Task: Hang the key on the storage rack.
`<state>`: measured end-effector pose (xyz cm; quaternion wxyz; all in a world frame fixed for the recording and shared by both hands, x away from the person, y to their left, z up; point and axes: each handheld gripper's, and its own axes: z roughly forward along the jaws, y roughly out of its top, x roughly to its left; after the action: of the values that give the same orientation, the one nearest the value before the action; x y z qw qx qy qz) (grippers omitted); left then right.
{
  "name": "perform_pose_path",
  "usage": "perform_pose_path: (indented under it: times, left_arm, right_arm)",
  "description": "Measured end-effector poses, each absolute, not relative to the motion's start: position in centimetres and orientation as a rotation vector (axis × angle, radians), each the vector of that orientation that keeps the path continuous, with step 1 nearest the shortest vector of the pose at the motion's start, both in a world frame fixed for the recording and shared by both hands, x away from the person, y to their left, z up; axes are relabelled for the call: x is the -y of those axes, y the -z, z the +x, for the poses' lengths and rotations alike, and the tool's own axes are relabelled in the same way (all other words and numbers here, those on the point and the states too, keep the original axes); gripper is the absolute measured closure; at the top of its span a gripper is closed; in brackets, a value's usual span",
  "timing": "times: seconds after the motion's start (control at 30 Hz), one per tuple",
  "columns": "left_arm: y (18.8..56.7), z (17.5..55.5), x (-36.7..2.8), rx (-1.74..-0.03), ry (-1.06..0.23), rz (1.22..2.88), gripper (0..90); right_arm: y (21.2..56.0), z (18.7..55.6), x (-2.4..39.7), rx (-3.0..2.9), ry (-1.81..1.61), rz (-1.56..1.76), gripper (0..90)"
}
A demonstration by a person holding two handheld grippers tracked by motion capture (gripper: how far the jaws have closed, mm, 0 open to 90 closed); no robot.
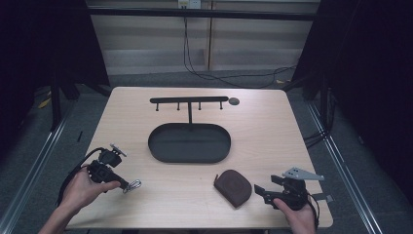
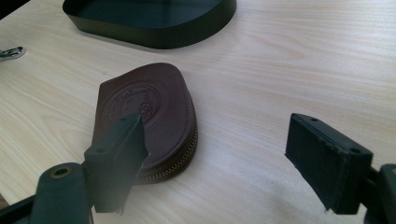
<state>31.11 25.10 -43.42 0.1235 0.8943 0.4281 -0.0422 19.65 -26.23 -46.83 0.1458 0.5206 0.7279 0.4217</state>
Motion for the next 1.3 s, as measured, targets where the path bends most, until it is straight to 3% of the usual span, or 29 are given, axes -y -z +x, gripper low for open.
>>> perform_pose_path:
  times: [0.4,0.87,1.3]
  left_arm:
    - [44.2,31.6,-23.8,-1.254,0.119,2.687,77.7]
    - [45.1,32.2,-23.3,-1.258,0.21,2.755,88.5]
    - [43.6,32.1,-23.8,-1.229,0.197,2.738,88.9]
  right_arm:
    - [46.8,19.7,26.2,-2.103,-1.208,1.495,19.7]
    - [46.9,19.7,26.2,-2.1,-1.207,1.501,19.4]
    - [46.9,19.8,26.1,-2.097,-1.198,1.505,19.5]
